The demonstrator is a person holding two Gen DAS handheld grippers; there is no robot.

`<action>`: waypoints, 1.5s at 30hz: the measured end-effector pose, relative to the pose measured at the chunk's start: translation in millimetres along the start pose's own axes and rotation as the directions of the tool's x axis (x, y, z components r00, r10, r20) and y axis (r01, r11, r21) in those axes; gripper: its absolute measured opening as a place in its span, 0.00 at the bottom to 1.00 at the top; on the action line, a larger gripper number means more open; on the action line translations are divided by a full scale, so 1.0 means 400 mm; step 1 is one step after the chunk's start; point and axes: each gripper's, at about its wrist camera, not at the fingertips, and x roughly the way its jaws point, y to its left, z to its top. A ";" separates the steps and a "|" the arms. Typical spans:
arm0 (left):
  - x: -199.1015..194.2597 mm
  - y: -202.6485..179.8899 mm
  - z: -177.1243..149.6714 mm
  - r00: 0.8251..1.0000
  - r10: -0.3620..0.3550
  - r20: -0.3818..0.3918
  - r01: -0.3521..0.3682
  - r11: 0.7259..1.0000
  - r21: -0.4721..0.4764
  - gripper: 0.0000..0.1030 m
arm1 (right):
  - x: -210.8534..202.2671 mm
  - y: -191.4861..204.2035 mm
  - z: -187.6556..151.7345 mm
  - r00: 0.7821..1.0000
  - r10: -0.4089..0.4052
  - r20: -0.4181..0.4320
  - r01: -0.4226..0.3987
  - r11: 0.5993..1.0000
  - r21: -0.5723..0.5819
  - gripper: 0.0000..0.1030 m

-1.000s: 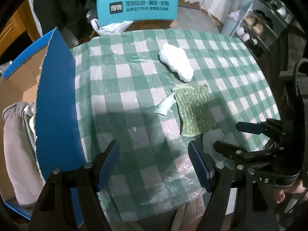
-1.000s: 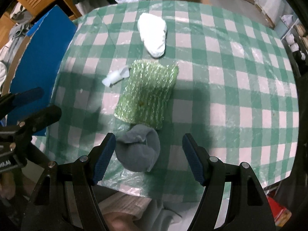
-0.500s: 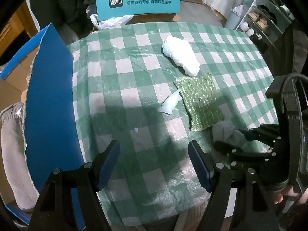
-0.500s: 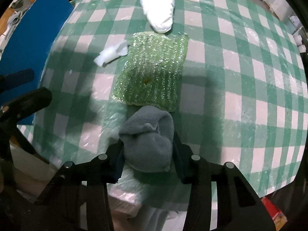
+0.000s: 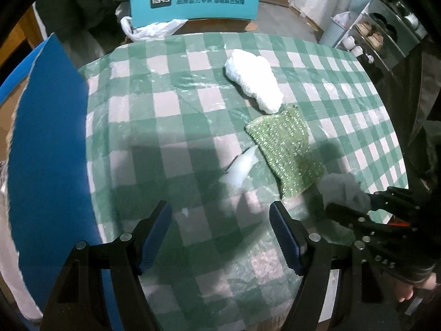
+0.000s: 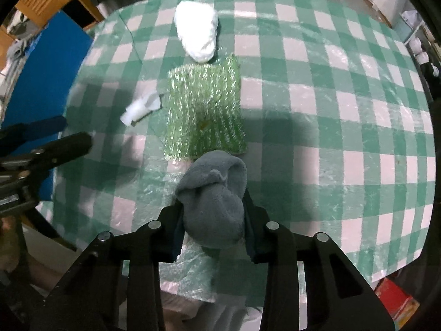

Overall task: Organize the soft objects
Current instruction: 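Grasp the white plastic scrap with the left gripper while the right gripper holds the grey sock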

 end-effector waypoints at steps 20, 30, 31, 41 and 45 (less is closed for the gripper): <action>0.081 -0.056 0.051 1.000 0.016 0.021 -0.018 0.998 0.061 0.73 | -0.014 -0.047 0.074 0.996 -0.003 0.091 -0.003 0.998 0.065 0.33; 0.113 -0.067 0.059 1.000 0.010 -0.006 -0.010 0.997 0.071 0.55 | -0.007 -0.069 0.096 0.995 0.020 0.102 -0.030 0.995 0.100 0.33; 0.115 -0.068 0.058 1.000 0.011 -0.008 -0.010 0.997 0.072 0.55 | -0.007 -0.071 0.098 0.994 0.021 0.103 -0.032 0.994 0.104 0.33; 0.134 -0.092 0.054 0.999 0.040 -0.009 -0.038 0.992 0.119 0.48 | -0.010 -0.063 0.107 0.993 0.033 0.109 -0.045 0.994 0.103 0.33; 0.138 -0.092 0.055 0.999 0.050 -0.005 -0.049 0.991 0.125 0.37 | -0.010 -0.059 0.104 0.993 0.036 0.108 -0.047 0.994 0.099 0.33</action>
